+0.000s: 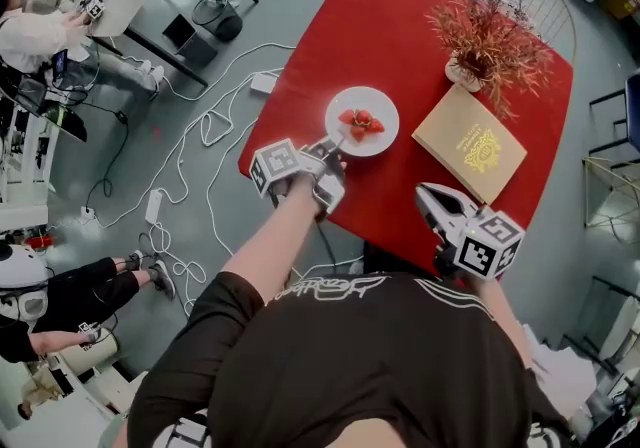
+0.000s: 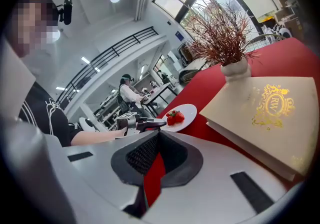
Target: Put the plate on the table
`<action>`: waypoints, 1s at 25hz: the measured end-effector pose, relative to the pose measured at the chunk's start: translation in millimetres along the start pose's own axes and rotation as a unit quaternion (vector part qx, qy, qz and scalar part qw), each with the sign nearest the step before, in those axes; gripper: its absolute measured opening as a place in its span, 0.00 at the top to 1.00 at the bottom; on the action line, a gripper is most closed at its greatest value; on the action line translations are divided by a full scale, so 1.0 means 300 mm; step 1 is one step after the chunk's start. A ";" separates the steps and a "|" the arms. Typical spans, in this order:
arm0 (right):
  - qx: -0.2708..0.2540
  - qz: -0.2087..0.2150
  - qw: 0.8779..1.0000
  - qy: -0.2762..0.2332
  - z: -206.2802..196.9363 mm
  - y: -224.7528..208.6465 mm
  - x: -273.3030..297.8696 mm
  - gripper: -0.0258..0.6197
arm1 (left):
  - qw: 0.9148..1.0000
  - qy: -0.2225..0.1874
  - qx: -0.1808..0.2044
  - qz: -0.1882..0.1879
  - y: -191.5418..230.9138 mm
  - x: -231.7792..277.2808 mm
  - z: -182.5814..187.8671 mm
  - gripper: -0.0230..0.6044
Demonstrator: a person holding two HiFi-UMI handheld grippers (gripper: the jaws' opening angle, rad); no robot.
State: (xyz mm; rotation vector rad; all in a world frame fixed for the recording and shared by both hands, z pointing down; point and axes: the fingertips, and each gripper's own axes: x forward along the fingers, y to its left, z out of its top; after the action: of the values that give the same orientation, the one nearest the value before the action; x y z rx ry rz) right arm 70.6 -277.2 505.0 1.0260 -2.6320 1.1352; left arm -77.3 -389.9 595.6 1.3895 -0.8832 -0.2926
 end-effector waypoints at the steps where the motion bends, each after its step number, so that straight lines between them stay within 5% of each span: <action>1: 0.000 -0.001 1.000 0.000 0.001 -0.001 -0.001 0.95 | 1.000 0.001 -0.001 0.005 0.006 0.001 -0.001 0.94; 21: 0.006 -0.006 1.000 -0.004 -0.011 -0.004 -0.028 0.95 | 0.998 0.027 -0.019 0.050 0.049 0.012 -0.027 0.94; 25: 0.010 -0.005 1.000 -0.001 -0.024 -0.002 -0.029 0.95 | 0.999 0.035 0.000 0.028 0.016 0.022 -0.033 0.79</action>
State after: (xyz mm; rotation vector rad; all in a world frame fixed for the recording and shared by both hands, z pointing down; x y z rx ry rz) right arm 76.4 -268.0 507.6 1.0438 -2.6185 1.1613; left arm -67.8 -386.1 603.0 1.3650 -0.8634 -0.1991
